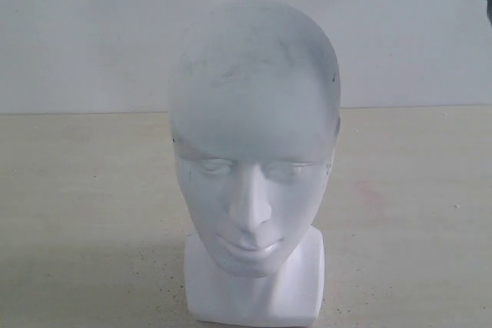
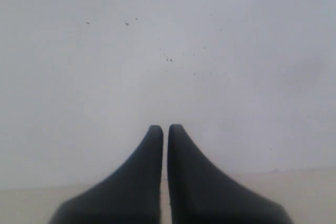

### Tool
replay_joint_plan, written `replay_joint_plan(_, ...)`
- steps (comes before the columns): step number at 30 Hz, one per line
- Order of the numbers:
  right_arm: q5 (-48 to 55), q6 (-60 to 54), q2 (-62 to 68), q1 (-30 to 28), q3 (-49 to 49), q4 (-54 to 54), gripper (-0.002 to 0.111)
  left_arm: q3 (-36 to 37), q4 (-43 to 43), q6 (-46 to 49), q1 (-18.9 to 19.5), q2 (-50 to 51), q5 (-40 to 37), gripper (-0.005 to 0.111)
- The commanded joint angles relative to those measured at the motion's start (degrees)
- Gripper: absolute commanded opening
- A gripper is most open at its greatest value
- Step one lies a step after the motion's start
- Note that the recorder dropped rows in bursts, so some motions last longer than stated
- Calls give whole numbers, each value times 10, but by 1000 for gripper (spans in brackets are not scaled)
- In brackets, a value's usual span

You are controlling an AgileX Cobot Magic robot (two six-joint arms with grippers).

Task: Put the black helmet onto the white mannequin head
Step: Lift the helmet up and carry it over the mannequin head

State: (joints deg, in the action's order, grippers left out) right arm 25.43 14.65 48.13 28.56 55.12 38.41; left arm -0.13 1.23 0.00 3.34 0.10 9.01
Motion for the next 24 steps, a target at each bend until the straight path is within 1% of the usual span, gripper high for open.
replay_joint_plan(1,-107,11,-36,0,10,38,0,1,1,0,-3,-1,33,4)
replay_joint_plan(7,-203,26,-52,0,9,38,0,1,1,-7,-3,-1,37,4)
replay_joint_plan(13,-380,63,-71,0,9,10,0,1,1,-10,-3,-1,35,4)
replay_joint_plan(16,-468,59,-77,0,9,-30,0,1,1,-34,-3,-1,32,4)
replay_joint_plan(20,-544,27,-85,0,7,-97,0,1,1,-39,-3,-1,32,4)
replay_joint_plan(22,-616,3,-90,0,-14,-154,0,1,1,-39,-3,-1,32,4)
replay_joint_plan(24,-701,-2,-98,0,-56,-210,0,1,1,-51,-3,-1,33,4)
